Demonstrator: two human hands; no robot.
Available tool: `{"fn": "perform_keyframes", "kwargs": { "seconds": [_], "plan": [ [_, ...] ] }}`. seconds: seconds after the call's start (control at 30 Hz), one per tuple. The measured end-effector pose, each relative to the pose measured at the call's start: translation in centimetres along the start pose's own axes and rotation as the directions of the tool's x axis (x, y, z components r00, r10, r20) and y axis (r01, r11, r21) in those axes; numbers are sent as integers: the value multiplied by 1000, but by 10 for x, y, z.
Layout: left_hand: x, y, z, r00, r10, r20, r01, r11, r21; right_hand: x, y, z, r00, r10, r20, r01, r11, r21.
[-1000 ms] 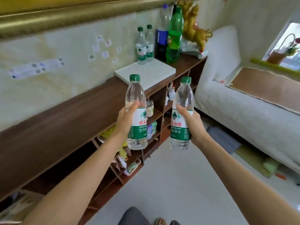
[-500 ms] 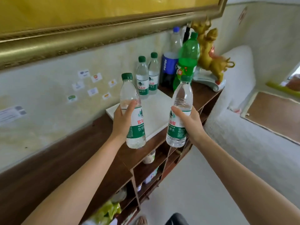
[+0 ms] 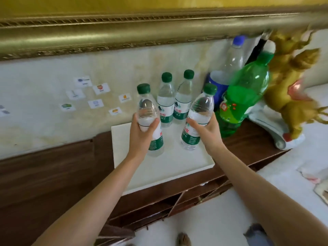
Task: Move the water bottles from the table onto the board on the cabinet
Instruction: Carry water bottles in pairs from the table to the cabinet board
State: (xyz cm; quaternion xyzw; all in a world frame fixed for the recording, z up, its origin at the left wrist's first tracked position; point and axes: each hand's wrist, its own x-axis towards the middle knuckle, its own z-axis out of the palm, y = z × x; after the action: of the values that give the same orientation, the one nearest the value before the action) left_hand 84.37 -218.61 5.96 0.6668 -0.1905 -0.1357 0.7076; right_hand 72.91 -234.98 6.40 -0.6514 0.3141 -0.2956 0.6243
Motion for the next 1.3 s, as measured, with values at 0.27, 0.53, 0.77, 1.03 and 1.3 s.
{"fn": "perform_keyframes", "kwargs": {
  "seconds": [0.27,0.53,0.77,1.03,1.3],
  "plan": [
    [-2,-10,30,997,6,-78,1,997,77,46,13,-12,986,-48,160,66,992,-107],
    [-2,-21,15,987,-127,101,92,951,297,55,27,-18,976,0,217,72,944,-323],
    [-2,-39,18,986,-152,64,120,925,360,48,40,-20,980,54,192,35,903,-429],
    [14,-49,50,994,-109,24,98,953,286,51,34,-17,980,31,197,68,876,-478],
    [16,-56,50,994,-91,55,71,954,292,60,34,-16,977,57,208,54,868,-494]
  ]
}}
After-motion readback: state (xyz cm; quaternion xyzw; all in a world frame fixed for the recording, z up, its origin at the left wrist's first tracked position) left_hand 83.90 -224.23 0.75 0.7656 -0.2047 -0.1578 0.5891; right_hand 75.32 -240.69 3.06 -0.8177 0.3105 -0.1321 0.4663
